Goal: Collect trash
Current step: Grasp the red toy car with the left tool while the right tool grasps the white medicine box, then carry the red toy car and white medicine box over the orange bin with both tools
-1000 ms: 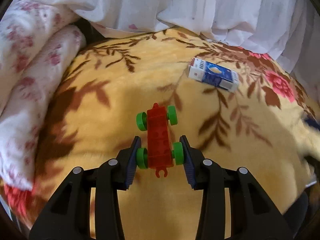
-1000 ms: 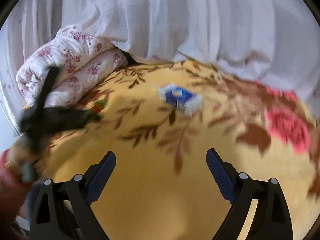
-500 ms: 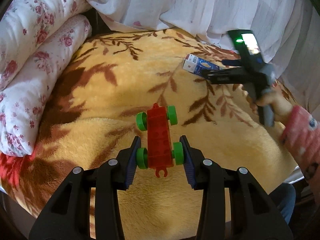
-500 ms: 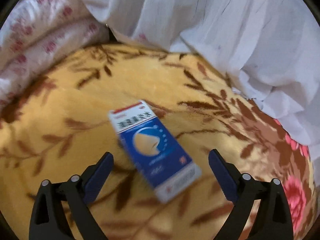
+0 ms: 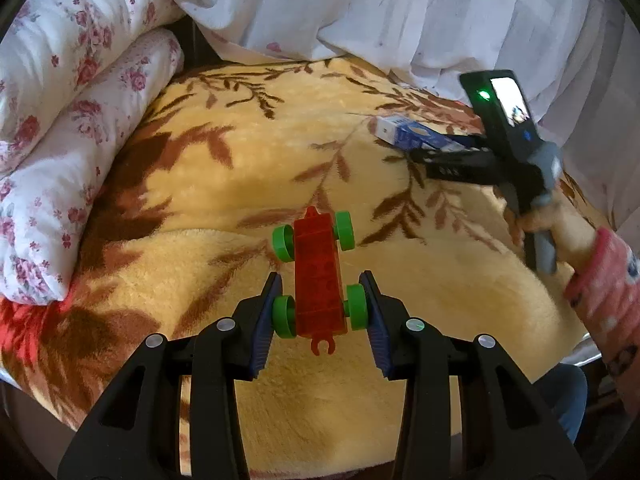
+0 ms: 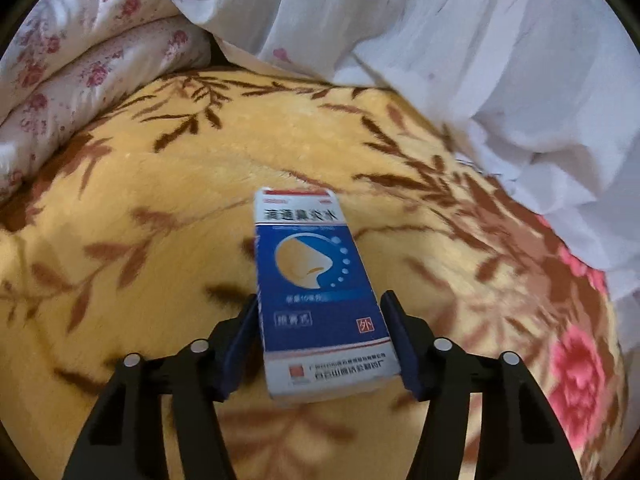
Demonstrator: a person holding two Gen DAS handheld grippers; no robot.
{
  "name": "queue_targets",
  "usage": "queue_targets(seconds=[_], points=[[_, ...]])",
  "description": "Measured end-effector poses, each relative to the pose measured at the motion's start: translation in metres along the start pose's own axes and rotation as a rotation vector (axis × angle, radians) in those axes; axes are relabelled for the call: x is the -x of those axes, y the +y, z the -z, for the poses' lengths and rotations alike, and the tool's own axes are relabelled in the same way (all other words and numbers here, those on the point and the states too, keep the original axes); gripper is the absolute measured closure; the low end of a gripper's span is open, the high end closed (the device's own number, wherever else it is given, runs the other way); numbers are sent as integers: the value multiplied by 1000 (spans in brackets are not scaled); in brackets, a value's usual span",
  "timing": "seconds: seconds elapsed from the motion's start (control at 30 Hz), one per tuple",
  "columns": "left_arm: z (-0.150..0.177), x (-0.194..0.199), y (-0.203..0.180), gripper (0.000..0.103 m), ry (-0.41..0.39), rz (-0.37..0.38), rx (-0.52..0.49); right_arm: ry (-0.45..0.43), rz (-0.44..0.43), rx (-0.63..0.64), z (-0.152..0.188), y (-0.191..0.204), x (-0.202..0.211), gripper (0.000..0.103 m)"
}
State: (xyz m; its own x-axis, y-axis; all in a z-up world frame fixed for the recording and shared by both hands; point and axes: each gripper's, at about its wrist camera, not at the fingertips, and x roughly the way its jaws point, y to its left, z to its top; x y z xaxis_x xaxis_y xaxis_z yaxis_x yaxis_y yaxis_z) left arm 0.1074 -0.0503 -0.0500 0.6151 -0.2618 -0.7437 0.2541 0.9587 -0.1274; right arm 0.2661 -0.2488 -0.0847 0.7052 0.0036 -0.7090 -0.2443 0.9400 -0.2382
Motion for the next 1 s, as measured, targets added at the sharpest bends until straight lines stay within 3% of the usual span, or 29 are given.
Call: queue_targets(seconds=[0.1,0.6,0.8,1.0], points=[[5,7,-2,64,-3,-2,0,-25,23,-27,13,4,27,46],[59,62,-31,64,-14,24,-53,-159,-82,-40,105,54,198,46],[95,77,-48,64,12,46,-112,-179,-128,-42,148,71,244,46],[135,80,-58,64,63,56,-145,-141,-181,-34,194,92,266,46]])
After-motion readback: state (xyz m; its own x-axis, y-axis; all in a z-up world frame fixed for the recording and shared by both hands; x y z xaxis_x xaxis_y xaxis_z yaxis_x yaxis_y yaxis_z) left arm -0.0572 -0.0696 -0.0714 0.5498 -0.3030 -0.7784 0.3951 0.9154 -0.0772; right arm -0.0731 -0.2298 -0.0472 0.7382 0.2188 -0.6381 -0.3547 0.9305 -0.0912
